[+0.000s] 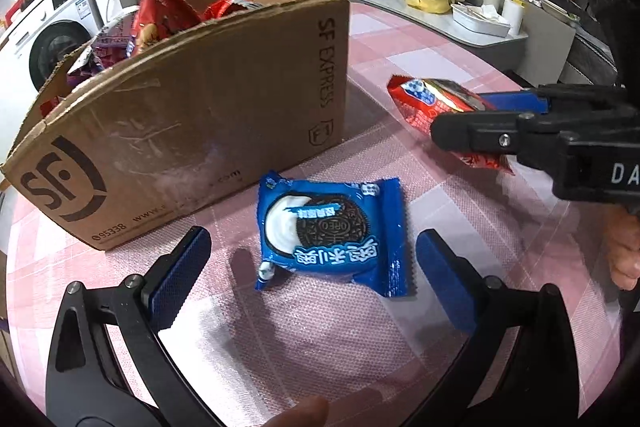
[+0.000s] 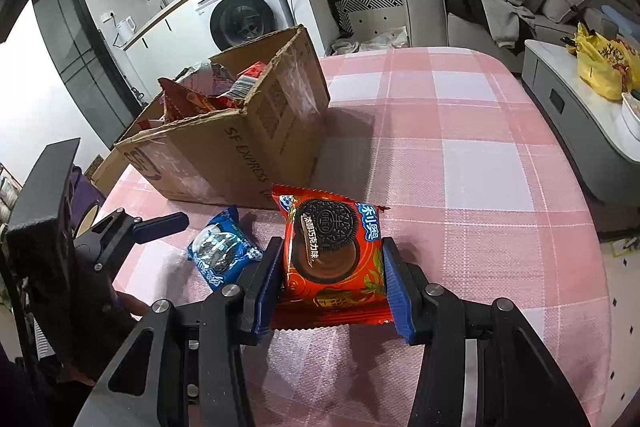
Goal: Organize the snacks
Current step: 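Grasp the orange Oreo pack with the right gripper while the left grasps the blue Oreo pack, then lift both Oreo packs and carry them over the cardboard box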
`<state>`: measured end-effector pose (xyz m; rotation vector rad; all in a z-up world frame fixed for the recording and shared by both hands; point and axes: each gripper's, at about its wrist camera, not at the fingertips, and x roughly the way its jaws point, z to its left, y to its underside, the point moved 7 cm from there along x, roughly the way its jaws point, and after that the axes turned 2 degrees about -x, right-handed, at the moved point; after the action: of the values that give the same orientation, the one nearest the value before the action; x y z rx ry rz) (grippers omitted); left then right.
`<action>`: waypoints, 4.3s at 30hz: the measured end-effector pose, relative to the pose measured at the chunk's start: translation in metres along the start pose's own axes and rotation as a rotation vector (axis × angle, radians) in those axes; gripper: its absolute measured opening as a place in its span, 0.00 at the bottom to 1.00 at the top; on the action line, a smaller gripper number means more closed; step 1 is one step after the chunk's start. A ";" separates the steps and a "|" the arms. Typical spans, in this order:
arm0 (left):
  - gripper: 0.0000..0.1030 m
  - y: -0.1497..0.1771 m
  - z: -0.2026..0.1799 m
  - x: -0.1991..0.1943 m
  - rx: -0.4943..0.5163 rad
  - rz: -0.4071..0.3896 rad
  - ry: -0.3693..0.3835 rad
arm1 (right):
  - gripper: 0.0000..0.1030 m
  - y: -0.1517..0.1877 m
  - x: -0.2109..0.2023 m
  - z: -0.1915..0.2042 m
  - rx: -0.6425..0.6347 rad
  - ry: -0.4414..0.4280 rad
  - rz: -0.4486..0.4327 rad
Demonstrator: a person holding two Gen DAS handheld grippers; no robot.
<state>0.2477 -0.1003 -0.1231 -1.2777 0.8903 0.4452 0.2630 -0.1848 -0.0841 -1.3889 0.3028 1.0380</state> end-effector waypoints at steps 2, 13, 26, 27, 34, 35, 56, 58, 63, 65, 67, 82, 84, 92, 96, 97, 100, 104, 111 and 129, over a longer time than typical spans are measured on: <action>0.99 0.001 -0.004 0.005 0.010 0.011 0.005 | 0.47 -0.001 -0.001 0.001 -0.003 -0.005 -0.002; 0.71 0.001 -0.004 0.011 -0.006 0.027 0.052 | 0.47 -0.001 -0.001 0.000 -0.003 0.002 -0.003; 0.43 0.005 0.000 -0.006 -0.009 -0.004 0.109 | 0.47 -0.001 0.000 0.006 -0.005 -0.023 -0.007; 0.43 0.008 0.003 -0.008 -0.014 -0.005 0.113 | 0.47 -0.001 -0.001 0.006 -0.007 -0.024 -0.010; 0.43 0.014 0.017 -0.029 -0.046 -0.049 0.120 | 0.47 -0.006 -0.010 0.006 0.002 -0.045 -0.043; 0.43 0.014 0.020 -0.032 -0.052 -0.058 0.121 | 0.47 -0.007 -0.012 0.006 0.003 -0.047 -0.049; 0.43 0.006 0.095 -0.135 -0.170 -0.226 0.077 | 0.47 -0.023 -0.043 0.036 -0.054 -0.092 -0.201; 0.43 0.005 0.103 -0.144 -0.175 -0.237 0.077 | 0.47 -0.025 -0.047 0.039 -0.057 -0.090 -0.218; 0.43 0.001 0.124 -0.165 -0.187 -0.270 0.065 | 0.47 -0.034 -0.061 0.047 -0.075 -0.074 -0.245; 0.43 -0.001 0.134 -0.171 -0.201 -0.279 0.069 | 0.47 -0.037 -0.065 0.049 -0.078 -0.072 -0.259; 0.43 -0.002 0.141 -0.176 -0.210 -0.285 0.062 | 0.47 -0.040 -0.069 0.051 -0.082 -0.074 -0.270; 0.43 -0.024 0.176 -0.195 -0.229 -0.298 0.041 | 0.47 -0.062 -0.079 0.082 -0.136 -0.074 -0.297; 0.43 -0.029 0.179 -0.198 -0.232 -0.309 0.036 | 0.47 -0.065 -0.079 0.086 -0.140 -0.079 -0.300; 0.43 -0.055 0.183 -0.205 -0.219 -0.335 -0.001 | 0.47 -0.089 -0.070 0.091 -0.148 -0.084 -0.306; 0.43 -0.068 0.190 -0.213 -0.228 -0.360 0.000 | 0.47 -0.099 -0.064 0.096 -0.147 -0.083 -0.309; 0.43 -0.071 0.192 -0.214 -0.230 -0.364 -0.003 | 0.47 -0.102 -0.062 0.097 -0.145 -0.081 -0.313; 0.43 -0.082 0.196 -0.217 -0.238 -0.374 0.005 | 0.47 -0.111 -0.058 0.096 -0.125 -0.078 -0.324; 0.43 -0.094 0.199 -0.214 -0.230 -0.383 -0.010 | 0.47 -0.122 -0.050 0.091 -0.088 -0.083 -0.329; 0.43 -0.115 0.206 -0.195 -0.228 -0.386 -0.027 | 0.47 -0.132 -0.035 0.086 -0.064 -0.096 -0.338; 0.43 -0.132 0.229 -0.106 -0.242 -0.300 -0.073 | 0.47 -0.151 0.031 0.079 -0.014 -0.069 -0.271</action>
<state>0.3541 0.1005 0.0494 -1.5782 0.5822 0.3655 0.3612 -0.0784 0.0101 -1.3605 0.0540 0.8614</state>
